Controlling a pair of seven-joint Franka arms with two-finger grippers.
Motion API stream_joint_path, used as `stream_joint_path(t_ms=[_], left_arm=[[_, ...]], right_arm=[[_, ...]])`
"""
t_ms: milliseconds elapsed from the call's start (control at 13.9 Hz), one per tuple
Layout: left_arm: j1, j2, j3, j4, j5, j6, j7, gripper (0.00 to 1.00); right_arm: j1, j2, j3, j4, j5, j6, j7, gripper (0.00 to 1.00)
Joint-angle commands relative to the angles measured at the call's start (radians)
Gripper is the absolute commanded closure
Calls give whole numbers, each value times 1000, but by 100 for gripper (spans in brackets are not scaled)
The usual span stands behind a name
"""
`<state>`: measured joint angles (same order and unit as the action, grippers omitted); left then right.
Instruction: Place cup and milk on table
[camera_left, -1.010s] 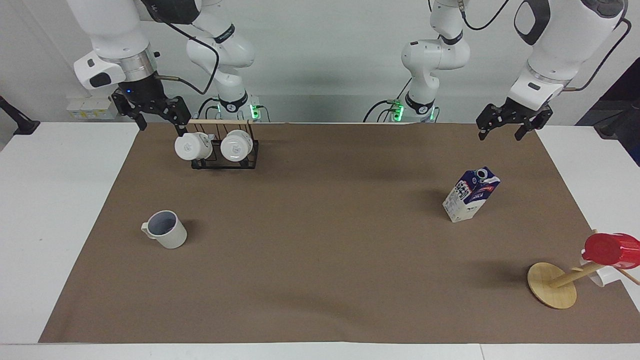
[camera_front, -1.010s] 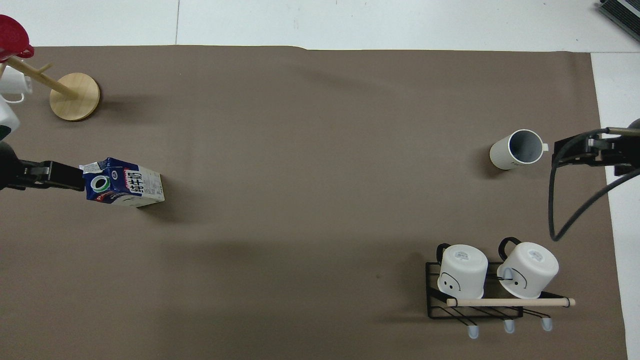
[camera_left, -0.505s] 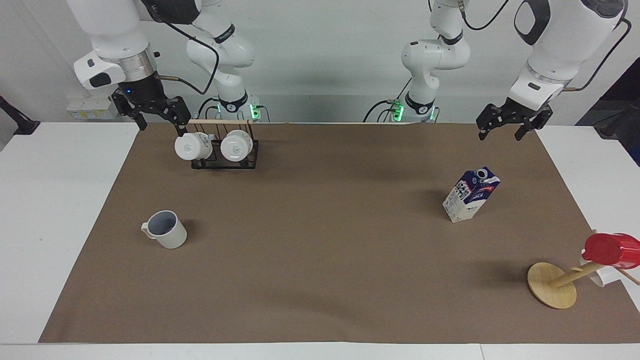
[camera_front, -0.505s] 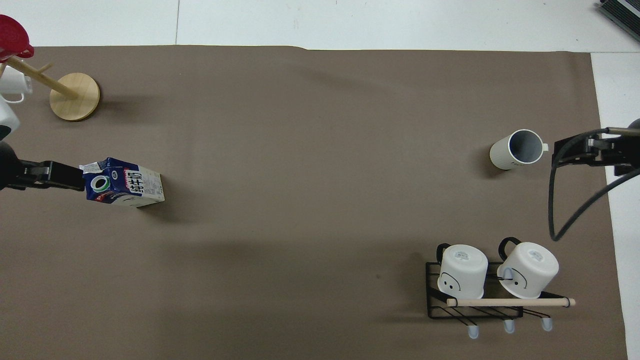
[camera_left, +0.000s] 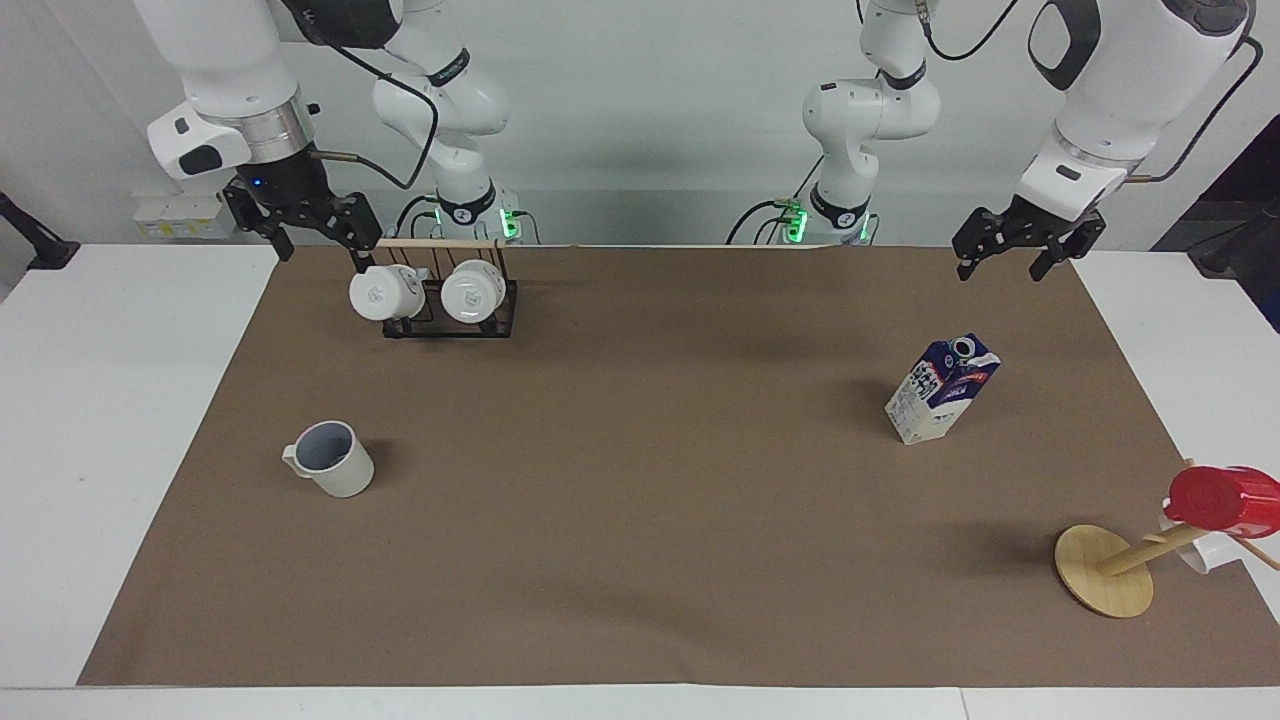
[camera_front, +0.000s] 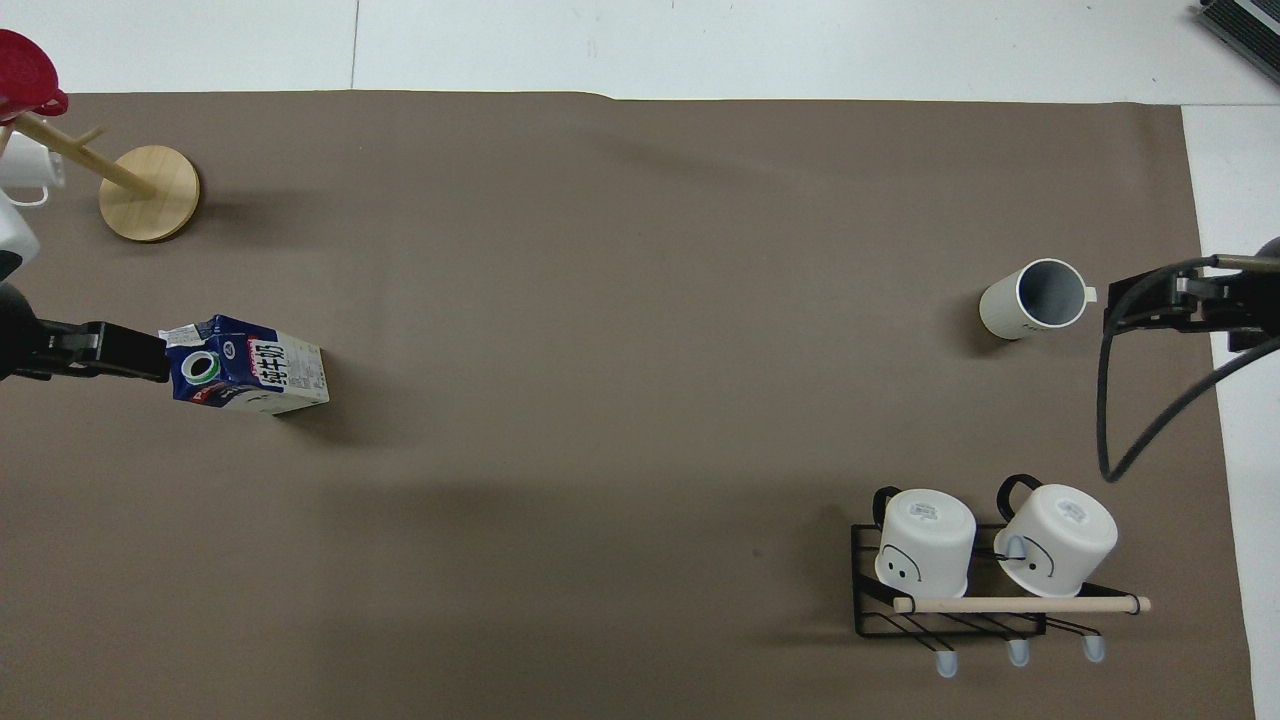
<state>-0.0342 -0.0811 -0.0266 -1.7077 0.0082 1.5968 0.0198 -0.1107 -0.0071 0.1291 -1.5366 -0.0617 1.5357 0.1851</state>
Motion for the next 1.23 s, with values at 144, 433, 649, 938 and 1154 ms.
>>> stream_joint_path(t_ms=[144, 433, 649, 938, 1154], left_arm=[[7, -5, -6, 11, 12, -15, -4, 0], [8, -5, -6, 11, 12, -15, -4, 0], [8, -5, -6, 11, 12, -15, -4, 0], [8, -5, -6, 11, 12, -15, -4, 0], [8, -5, -6, 11, 12, -15, -4, 0]], right_arm=[[-12, -13, 3, -17, 19, 15, -4, 0], [-11, -11, 4, -17, 19, 15, -4, 0], [-7, -11, 4, -17, 20, 20, -9, 0], [-18, -5, 3, -30, 20, 110, -15, 0], [-43, 54, 3, -31, 20, 173, -45, 0]])
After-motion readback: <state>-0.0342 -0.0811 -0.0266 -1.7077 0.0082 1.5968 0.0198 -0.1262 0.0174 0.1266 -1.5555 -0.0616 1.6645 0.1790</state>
